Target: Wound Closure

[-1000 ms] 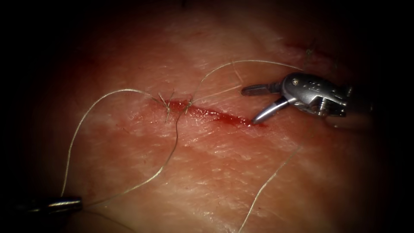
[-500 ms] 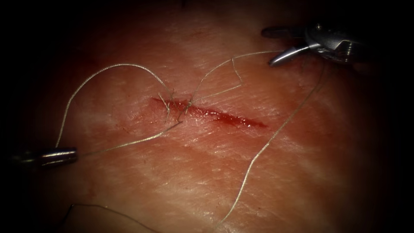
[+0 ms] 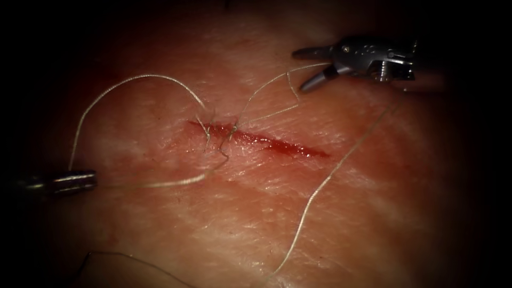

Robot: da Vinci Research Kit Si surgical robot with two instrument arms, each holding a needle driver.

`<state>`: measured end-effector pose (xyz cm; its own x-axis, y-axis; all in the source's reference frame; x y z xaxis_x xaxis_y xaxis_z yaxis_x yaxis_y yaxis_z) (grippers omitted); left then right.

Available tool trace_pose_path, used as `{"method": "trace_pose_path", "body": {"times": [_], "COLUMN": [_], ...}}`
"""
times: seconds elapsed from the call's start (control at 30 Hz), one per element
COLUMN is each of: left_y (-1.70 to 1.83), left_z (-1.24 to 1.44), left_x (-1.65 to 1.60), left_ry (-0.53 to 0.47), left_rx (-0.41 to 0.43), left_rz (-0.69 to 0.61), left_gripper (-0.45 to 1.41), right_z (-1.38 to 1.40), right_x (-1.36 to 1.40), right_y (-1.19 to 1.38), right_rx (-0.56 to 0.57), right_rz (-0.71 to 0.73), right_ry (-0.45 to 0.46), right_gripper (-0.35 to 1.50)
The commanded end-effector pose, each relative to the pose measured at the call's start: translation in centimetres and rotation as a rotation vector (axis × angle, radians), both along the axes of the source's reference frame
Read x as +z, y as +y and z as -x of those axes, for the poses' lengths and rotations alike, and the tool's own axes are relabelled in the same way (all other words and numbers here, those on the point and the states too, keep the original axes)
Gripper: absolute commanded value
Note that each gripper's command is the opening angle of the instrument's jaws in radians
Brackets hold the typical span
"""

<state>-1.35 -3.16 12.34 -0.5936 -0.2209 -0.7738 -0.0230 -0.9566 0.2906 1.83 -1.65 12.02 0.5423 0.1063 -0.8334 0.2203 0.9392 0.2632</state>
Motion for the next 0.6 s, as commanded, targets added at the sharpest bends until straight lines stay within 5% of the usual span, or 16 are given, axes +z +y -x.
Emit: {"method": "trace_pose_path", "body": {"times": [0.03,0.17,0.23,0.6], "left_y": [-0.05,-0.04,-0.04,-0.04], "left_z": [0.06,0.08,0.09,0.1], "left_x": [0.04,0.03,0.03,0.02], "left_ry": [-0.005,-0.011,-0.014,-0.024], "left_rx": [0.001,0.005,0.003,0.012], "left_rz": [-0.003,-0.007,-0.012,-0.017], "left_gripper": [-0.45,-0.32,-0.45,-0.45], "right_z": [-0.08,-0.07,-0.06,-0.02], "right_x": [0.14,0.32,0.41,0.57], "right_y": [0.0,0.02,0.02,-0.04], "right_rx": [-0.003,-0.014,-0.021,-0.061], "right_rz": [0.005,0.025,0.042,0.073], "right_ry": [-0.002,-0.036,-0.064,-0.125], "right_gripper": [1.14,1.12,1.12,1.11]}}
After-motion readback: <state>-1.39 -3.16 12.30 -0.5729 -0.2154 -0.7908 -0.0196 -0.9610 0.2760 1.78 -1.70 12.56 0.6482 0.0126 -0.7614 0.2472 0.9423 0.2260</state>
